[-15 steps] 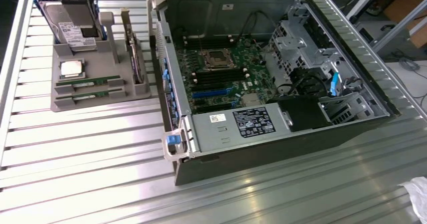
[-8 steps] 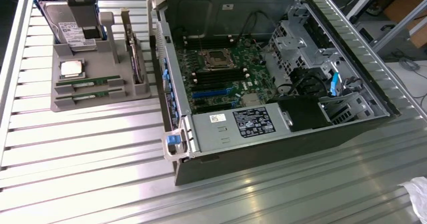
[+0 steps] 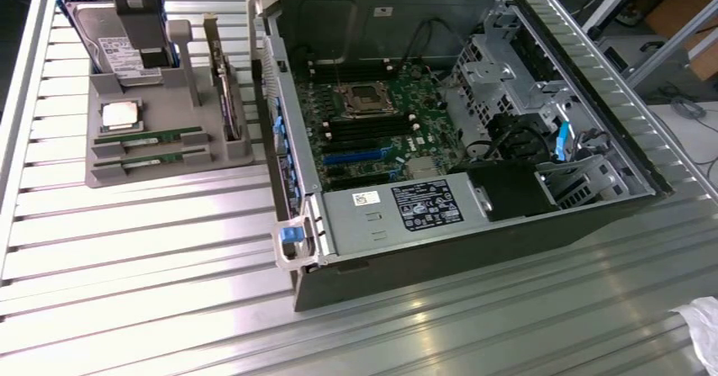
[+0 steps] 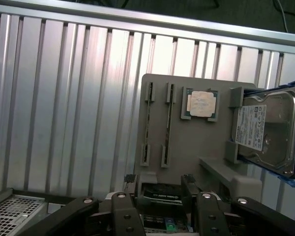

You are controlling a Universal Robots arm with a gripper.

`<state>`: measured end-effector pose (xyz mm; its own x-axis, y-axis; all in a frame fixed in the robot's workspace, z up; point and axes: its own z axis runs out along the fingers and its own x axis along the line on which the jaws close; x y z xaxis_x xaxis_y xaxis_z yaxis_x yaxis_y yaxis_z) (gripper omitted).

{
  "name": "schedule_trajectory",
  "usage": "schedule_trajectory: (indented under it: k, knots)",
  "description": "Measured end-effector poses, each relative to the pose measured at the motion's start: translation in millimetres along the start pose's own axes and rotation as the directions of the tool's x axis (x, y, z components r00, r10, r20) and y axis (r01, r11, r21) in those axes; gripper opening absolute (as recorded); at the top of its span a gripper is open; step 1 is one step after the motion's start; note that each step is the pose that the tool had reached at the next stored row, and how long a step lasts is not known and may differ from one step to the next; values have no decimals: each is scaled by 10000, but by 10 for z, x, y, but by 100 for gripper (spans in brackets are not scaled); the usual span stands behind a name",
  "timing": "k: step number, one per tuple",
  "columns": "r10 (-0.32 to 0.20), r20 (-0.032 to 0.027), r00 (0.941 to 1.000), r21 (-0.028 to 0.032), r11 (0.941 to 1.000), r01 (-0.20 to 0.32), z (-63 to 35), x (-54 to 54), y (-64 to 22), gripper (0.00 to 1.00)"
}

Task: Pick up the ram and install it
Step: 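Pick up the ram and move it above insertion slot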

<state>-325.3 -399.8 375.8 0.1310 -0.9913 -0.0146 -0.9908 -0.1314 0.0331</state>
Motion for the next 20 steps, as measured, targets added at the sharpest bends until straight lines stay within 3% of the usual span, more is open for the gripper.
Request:
schedule_trajectory:
  k: [20]
  knots:
    - [-99, -3, 10000, -1, 10000, 99, 88, 1, -3, 48]
